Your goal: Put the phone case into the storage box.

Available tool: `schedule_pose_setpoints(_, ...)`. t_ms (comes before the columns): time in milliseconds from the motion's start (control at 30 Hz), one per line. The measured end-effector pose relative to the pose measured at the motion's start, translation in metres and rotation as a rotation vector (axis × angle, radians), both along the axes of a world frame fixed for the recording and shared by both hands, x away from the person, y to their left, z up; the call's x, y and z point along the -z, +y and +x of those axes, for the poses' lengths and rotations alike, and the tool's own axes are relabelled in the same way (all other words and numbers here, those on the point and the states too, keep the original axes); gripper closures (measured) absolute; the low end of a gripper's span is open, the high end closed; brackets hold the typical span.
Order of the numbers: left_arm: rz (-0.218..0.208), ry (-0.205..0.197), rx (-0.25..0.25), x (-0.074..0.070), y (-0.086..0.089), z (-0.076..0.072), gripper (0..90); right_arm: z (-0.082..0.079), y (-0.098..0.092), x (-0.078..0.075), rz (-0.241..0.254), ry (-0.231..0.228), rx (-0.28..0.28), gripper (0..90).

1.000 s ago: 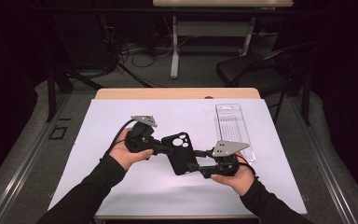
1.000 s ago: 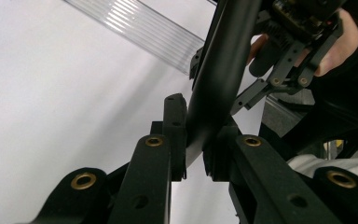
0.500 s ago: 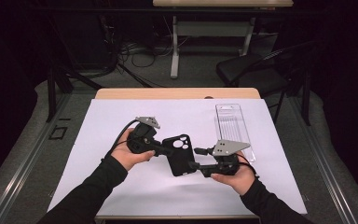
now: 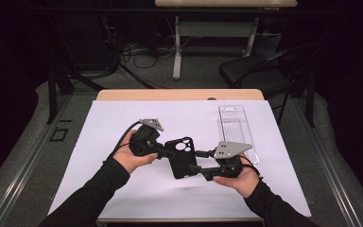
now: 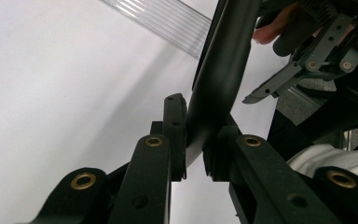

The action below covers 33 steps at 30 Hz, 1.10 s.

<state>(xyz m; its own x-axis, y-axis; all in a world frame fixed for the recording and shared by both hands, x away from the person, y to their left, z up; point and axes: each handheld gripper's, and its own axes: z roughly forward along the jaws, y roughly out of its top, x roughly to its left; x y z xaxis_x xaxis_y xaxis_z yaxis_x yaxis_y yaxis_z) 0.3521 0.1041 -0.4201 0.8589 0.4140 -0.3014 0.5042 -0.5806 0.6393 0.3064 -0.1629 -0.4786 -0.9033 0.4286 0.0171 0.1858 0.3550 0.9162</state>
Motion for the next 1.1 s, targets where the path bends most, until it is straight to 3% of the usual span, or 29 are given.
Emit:
schedule_pose_setpoints(200, 0.009, -0.002, 0.000, -0.001, -0.001, 0.000, 81.5, 0.000, 0.000, -0.004, -0.008, 0.021, 0.019, 41.6)
schedule_pose_setpoints(633, 0.036, -0.004, 0.004, -0.003, -0.004, -0.002, 81.5, 0.001, 0.000, -0.011, -0.021, 0.004, 0.077, 25.9)
schedule_pose_setpoints(1100, 0.059, -0.001, 0.002, -0.002, -0.006, -0.002, 81.5, 0.003, 0.004, -0.015, -0.028, 0.020, 0.097, 16.8)
